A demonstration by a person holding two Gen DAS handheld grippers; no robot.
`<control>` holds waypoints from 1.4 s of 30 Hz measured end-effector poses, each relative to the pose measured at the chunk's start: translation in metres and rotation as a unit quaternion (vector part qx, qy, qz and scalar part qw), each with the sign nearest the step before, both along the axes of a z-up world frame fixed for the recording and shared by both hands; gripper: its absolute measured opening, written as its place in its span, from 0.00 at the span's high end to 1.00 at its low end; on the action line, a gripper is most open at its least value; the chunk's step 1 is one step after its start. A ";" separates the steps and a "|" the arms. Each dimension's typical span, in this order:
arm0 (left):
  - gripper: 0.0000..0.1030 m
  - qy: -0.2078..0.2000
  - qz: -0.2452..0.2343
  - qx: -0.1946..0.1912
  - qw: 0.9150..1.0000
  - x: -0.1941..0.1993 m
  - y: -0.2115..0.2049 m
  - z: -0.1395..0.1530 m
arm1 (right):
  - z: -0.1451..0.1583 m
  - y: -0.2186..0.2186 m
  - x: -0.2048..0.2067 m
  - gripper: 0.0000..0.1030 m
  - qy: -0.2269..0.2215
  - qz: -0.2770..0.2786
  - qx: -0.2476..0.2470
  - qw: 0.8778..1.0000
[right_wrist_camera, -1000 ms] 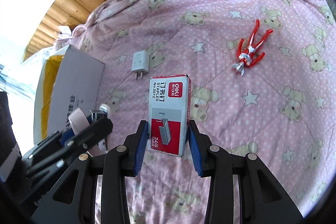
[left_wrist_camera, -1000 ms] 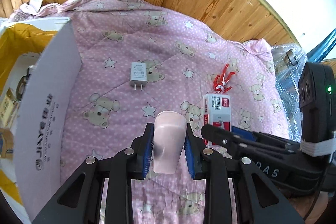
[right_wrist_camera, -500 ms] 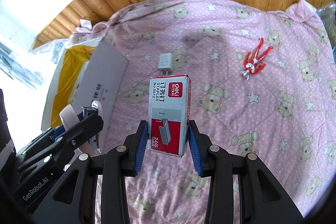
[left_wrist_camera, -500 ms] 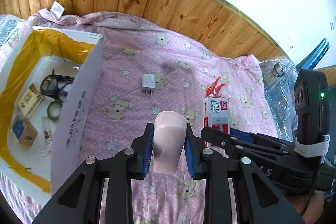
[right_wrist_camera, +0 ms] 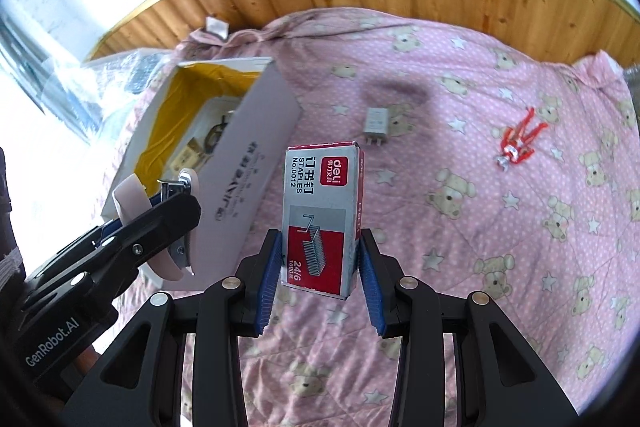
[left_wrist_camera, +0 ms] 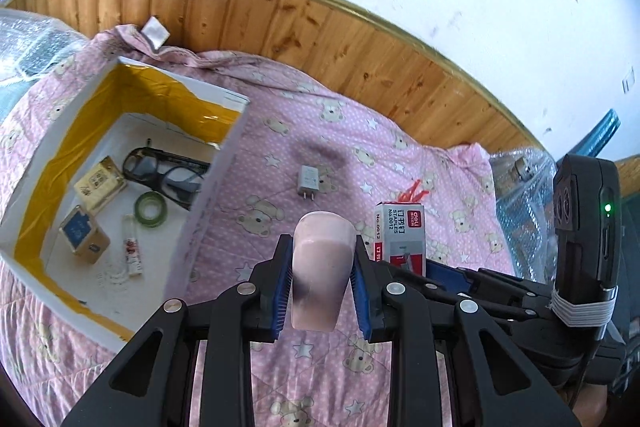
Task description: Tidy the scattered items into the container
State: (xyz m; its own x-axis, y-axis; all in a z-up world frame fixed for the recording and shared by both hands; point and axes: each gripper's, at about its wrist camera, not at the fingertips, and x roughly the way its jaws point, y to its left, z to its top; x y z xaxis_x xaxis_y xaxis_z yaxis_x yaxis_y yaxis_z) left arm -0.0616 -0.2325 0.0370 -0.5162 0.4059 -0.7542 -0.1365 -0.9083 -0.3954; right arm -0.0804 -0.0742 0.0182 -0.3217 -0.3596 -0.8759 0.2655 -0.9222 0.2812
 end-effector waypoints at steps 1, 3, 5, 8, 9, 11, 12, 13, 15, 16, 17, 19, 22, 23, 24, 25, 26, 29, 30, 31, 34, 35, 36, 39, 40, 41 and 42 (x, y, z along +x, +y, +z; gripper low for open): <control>0.72 0.002 0.004 0.002 1.000 0.002 -0.005 0.002 | 0.002 -0.004 0.001 0.62 0.002 0.004 0.000 1.000; 0.72 0.006 0.011 0.006 1.000 0.005 -0.013 0.005 | 0.007 -0.012 0.004 0.62 0.007 0.013 0.001 1.000; 0.72 0.009 0.017 0.008 1.000 0.007 -0.019 0.008 | 0.011 -0.020 0.006 0.62 0.010 0.020 0.002 1.000; 0.72 0.013 0.026 0.012 0.999 0.012 -0.030 0.012 | 0.016 -0.031 0.010 0.62 0.016 0.030 0.004 0.999; 0.72 0.014 0.030 0.014 0.999 0.014 -0.034 0.013 | 0.018 -0.034 0.011 0.62 0.017 0.033 0.004 0.999; 0.72 0.016 0.035 0.015 0.999 0.017 -0.040 0.015 | 0.021 -0.039 0.013 0.62 0.019 0.038 0.005 0.999; 0.72 0.017 0.038 0.016 0.999 0.018 -0.043 0.015 | 0.022 -0.042 0.014 0.62 0.020 0.040 0.005 0.999; 0.72 0.017 0.041 0.017 0.999 0.019 -0.046 0.016 | 0.023 -0.044 0.015 0.62 0.020 0.043 0.005 0.999; 0.72 0.019 0.048 0.019 0.999 0.022 -0.052 0.017 | 0.026 -0.050 0.016 0.62 0.022 0.049 0.004 0.999; 0.72 0.020 0.051 0.020 0.998 0.023 -0.056 0.018 | 0.027 -0.053 0.017 0.62 0.023 0.052 0.004 0.998; 0.72 0.020 0.054 0.021 0.998 0.024 -0.059 0.018 | 0.028 -0.056 0.017 0.62 0.024 0.054 0.004 0.998; 0.72 0.020 0.060 0.024 0.998 0.026 -0.066 0.018 | 0.029 -0.062 0.019 0.62 0.025 0.060 0.005 0.998; 0.72 0.022 0.068 0.027 0.997 0.029 -0.075 0.019 | 0.032 -0.072 0.021 0.62 0.027 0.069 0.006 0.997; 0.72 0.023 0.071 0.028 0.997 0.029 -0.077 0.019 | 0.032 -0.075 0.021 0.62 0.028 0.073 0.006 0.997; 0.72 0.023 0.074 0.029 0.997 0.030 -0.080 0.019 | 0.033 -0.078 0.022 0.62 0.028 0.076 0.007 0.997; 0.72 0.023 0.076 0.029 0.996 0.030 -0.082 0.019 | 0.033 -0.081 0.022 0.62 0.029 0.078 0.007 0.996; 0.72 0.024 0.079 0.030 0.996 0.030 -0.084 0.020 | 0.034 -0.083 0.022 0.62 0.029 0.081 0.007 0.996; 0.72 0.024 0.086 0.033 0.995 0.031 -0.091 0.019 | 0.037 -0.091 0.023 0.62 0.032 0.089 0.008 0.995; 0.72 0.024 0.089 0.034 0.995 0.031 -0.093 0.019 | 0.037 -0.094 0.023 0.62 0.033 0.092 0.009 0.995; 0.72 0.024 0.091 0.035 0.995 0.031 -0.095 0.019 | 0.038 -0.096 0.023 0.62 0.033 0.094 0.010 0.995; 0.72 0.024 0.098 0.037 0.994 0.031 -0.102 0.019 | 0.039 -0.103 0.022 0.62 0.034 0.101 0.011 0.994; 0.72 0.024 0.101 0.038 0.994 0.031 -0.105 0.019 | 0.039 -0.105 0.022 0.62 0.035 0.103 0.011 0.994; 0.72 0.023 0.104 0.039 0.994 0.031 -0.107 0.018 | 0.039 -0.108 0.021 0.62 0.035 0.106 0.012 0.994; 0.72 0.021 0.114 0.041 0.992 0.031 -0.115 0.017 | 0.039 -0.116 0.019 0.62 0.035 0.113 0.013 0.993; 0.72 0.020 0.117 0.041 0.992 0.031 -0.118 0.016 | 0.039 -0.118 0.019 0.62 0.035 0.115 0.013 0.993; 0.72 0.019 0.120 0.042 0.992 0.031 -0.121 0.015 | 0.039 -0.121 0.018 0.62 0.035 0.118 0.013 0.992; 0.72 0.017 0.125 0.043 0.991 0.030 -0.124 0.013 | 0.039 -0.124 0.017 0.62 0.035 0.120 0.013 0.992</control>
